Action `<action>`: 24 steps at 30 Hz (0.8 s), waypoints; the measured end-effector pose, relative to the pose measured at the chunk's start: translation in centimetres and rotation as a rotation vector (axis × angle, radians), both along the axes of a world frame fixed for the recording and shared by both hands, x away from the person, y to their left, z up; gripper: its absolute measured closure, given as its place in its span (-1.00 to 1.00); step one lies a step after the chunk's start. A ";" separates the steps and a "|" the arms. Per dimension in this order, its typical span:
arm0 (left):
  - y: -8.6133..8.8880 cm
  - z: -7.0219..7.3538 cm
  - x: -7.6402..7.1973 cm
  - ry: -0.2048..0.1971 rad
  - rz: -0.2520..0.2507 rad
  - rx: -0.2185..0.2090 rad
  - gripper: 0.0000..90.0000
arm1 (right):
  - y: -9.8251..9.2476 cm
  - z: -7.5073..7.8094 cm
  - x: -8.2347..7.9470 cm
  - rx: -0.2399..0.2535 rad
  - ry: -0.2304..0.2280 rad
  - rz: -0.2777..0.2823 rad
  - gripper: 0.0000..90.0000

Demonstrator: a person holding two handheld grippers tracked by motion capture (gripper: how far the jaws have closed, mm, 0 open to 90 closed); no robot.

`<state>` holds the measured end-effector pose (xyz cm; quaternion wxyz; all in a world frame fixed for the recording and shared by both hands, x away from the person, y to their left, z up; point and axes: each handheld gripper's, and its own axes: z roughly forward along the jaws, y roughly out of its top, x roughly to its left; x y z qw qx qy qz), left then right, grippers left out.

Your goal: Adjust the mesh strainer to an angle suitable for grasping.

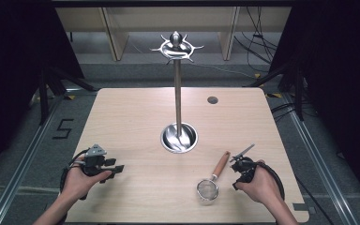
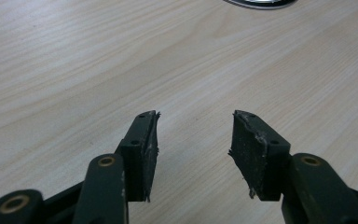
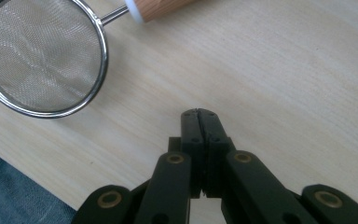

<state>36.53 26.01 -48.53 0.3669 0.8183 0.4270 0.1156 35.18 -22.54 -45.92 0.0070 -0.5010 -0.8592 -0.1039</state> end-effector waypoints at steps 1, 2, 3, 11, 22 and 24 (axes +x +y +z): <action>-0.1 0.0 0.0 0.000 0.007 -0.004 0.11 | 0.0 0.0 0.0 0.000 0.000 0.000 1.00; -0.1 0.0 0.0 0.000 0.004 -0.003 0.10 | 0.0 0.1 0.2 0.003 0.008 0.010 1.00; -0.1 0.0 0.0 -0.001 0.001 0.000 0.10 | 0.0 0.1 0.2 0.007 -0.007 0.002 1.00; -0.1 0.0 0.0 -0.006 0.017 -0.006 0.09 | 0.1 0.2 1.5 -0.060 -0.046 0.060 1.00; -0.1 0.0 -0.1 -0.007 0.018 -0.022 0.08 | 0.6 0.5 5.3 -0.110 -0.123 0.099 1.00; 0.0 0.1 -0.1 -0.007 0.018 -0.011 0.08 | 0.8 0.6 6.1 -0.121 -0.132 0.110 1.00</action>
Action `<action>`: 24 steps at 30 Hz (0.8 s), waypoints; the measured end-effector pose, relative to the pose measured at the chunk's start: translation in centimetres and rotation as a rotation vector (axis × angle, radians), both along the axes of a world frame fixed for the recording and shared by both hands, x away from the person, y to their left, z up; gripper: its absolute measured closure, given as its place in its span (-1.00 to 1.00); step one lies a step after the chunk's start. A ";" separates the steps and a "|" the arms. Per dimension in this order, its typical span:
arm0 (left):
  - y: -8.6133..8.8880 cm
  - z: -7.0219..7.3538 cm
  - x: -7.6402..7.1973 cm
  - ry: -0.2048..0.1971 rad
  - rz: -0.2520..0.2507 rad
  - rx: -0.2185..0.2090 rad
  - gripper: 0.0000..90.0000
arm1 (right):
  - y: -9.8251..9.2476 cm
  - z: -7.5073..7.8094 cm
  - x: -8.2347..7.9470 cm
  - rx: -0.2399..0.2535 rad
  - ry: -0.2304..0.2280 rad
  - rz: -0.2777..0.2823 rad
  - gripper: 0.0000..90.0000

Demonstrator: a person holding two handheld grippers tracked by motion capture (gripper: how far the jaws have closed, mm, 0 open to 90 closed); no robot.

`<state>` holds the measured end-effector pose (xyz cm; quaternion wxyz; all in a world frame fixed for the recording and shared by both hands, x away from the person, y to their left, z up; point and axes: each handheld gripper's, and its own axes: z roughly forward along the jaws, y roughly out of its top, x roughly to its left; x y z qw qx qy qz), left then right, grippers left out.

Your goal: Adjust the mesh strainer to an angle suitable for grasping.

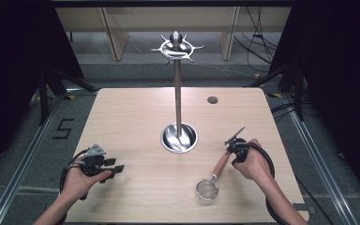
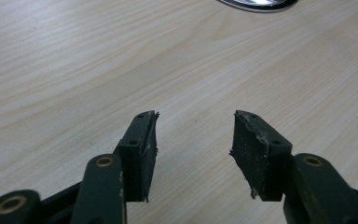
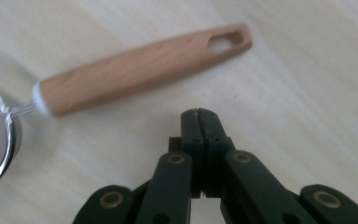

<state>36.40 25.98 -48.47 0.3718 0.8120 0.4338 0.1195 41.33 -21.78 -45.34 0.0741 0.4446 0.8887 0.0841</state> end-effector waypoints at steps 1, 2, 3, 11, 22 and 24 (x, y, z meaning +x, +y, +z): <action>0.0 -0.1 0.1 0.002 -0.003 -0.016 0.08 | 0.1 0.0 0.4 -0.007 -0.006 0.000 1.00; 0.0 -0.1 0.1 0.002 0.000 -0.005 0.08 | 0.2 -0.1 0.7 -0.012 -0.016 0.003 1.00; 0.0 -0.2 0.1 0.006 0.003 -0.011 0.08 | 0.3 -0.1 1.0 -0.022 -0.019 0.012 1.00; 0.1 -0.1 0.1 0.001 -0.004 -0.018 0.08 | 0.6 -1.3 2.9 -0.082 0.000 0.028 1.00; -0.1 -0.1 0.1 0.004 -0.001 -0.024 0.08 | 1.1 -2.0 3.8 -0.105 -0.007 0.040 1.00; 0.0 -0.1 0.1 0.005 -0.003 -0.002 0.08 | 1.4 -2.0 4.0 -0.107 -0.008 0.036 1.00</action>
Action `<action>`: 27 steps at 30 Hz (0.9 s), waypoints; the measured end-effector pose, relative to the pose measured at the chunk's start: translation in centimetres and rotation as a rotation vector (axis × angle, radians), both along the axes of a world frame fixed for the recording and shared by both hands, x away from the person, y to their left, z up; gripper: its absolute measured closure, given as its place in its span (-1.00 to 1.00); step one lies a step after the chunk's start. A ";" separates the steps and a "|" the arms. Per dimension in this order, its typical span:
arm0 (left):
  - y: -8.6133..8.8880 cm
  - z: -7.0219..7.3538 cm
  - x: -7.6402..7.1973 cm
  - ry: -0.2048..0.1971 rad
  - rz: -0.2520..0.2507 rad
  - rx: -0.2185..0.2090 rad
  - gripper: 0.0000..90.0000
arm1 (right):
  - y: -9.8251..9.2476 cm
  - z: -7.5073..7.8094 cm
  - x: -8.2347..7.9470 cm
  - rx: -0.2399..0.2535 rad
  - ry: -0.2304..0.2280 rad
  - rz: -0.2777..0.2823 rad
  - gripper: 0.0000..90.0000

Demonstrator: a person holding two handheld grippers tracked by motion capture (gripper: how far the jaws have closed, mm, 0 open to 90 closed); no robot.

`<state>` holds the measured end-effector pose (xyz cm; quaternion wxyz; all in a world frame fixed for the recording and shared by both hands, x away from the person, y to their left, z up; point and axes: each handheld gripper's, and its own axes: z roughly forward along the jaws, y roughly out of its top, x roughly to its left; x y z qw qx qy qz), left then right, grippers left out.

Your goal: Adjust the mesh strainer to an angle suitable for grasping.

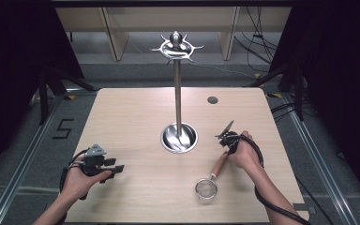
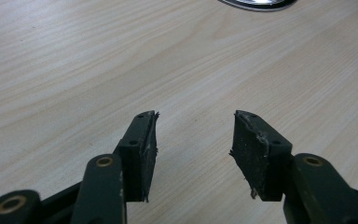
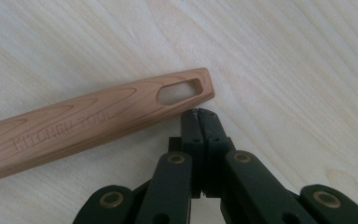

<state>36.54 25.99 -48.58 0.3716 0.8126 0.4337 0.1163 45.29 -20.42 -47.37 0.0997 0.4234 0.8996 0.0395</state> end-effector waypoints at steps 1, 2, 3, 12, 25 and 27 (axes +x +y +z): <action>0.0 0.0 0.0 0.001 0.001 -0.001 0.08 | 0.1 -0.1 0.1 0.003 -0.010 0.002 1.00; 0.0 0.0 0.0 -0.001 0.002 0.002 0.08 | 0.5 0.0 0.2 -0.003 -0.015 0.009 1.00; 0.0 0.0 0.0 -0.002 0.005 -0.004 0.08 | 0.7 0.0 0.3 -0.003 -0.019 0.016 1.00; 0.1 0.1 -0.1 -0.005 0.001 -0.013 0.08 | 3.7 -0.1 0.4 0.019 -0.047 0.086 1.00; 0.1 0.1 0.0 -0.007 -0.001 -0.013 0.07 | 6.8 0.5 -0.6 0.086 -0.045 0.164 1.00; 0.1 0.1 0.0 -0.004 -0.005 -0.006 0.07 | 7.0 0.6 -0.8 0.095 -0.039 0.156 1.00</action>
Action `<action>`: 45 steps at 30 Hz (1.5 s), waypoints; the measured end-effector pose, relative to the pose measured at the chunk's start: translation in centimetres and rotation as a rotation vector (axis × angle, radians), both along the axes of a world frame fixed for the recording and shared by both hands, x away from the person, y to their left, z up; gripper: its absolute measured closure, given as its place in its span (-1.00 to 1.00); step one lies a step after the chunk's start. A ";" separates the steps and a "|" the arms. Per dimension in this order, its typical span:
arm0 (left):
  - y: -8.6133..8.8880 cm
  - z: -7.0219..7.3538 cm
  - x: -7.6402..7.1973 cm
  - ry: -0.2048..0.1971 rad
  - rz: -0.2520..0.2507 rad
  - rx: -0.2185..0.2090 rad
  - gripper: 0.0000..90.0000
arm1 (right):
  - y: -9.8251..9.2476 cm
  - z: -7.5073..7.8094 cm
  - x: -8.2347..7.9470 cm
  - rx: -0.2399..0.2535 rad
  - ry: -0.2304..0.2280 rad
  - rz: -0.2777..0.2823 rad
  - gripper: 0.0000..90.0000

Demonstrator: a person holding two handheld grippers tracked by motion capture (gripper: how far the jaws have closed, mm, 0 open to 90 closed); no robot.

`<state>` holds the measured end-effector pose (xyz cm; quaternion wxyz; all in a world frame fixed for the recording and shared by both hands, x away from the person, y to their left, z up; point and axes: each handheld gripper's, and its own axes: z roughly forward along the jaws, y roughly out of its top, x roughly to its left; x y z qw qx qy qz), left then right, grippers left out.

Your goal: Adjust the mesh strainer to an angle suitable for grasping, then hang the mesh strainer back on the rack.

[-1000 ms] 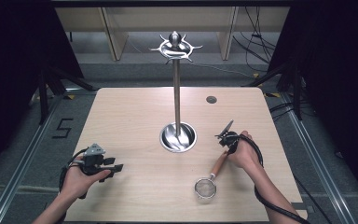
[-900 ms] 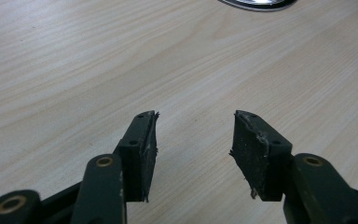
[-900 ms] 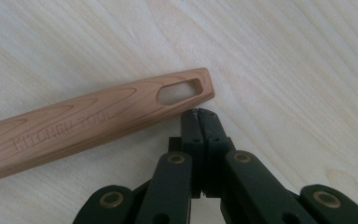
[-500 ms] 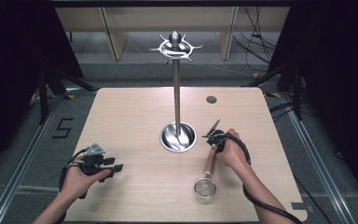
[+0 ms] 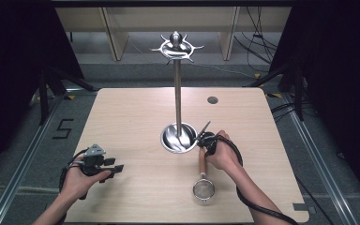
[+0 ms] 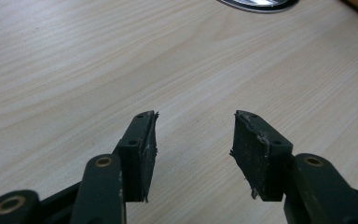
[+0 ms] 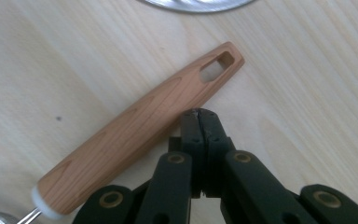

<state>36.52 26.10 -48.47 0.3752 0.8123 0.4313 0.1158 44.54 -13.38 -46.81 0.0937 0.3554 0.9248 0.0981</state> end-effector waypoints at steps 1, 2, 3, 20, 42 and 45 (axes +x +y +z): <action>0.0 0.0 0.0 0.002 -0.001 0.003 0.07 | 0.1 0.1 -0.1 0.007 0.000 0.013 1.00; -0.1 0.0 0.0 0.001 0.006 -0.010 0.07 | 0.2 0.2 -0.2 0.012 0.004 0.013 1.00; -0.1 0.0 0.0 0.002 0.002 -0.007 0.07 | 0.2 0.5 -0.3 0.034 0.008 -0.008 0.98; 0.1 0.1 -0.3 -0.001 0.010 -0.011 0.07 | 0.5 3.2 -1.2 0.213 0.177 -0.399 0.15; 0.0 0.0 -0.1 -0.005 0.011 -0.018 0.03 | 1.8 1.4 -1.9 0.138 0.285 -0.499 0.02; 0.0 0.0 -0.1 -0.003 0.014 -0.021 0.03 | 1.8 0.8 -2.0 0.118 0.303 -0.509 0.09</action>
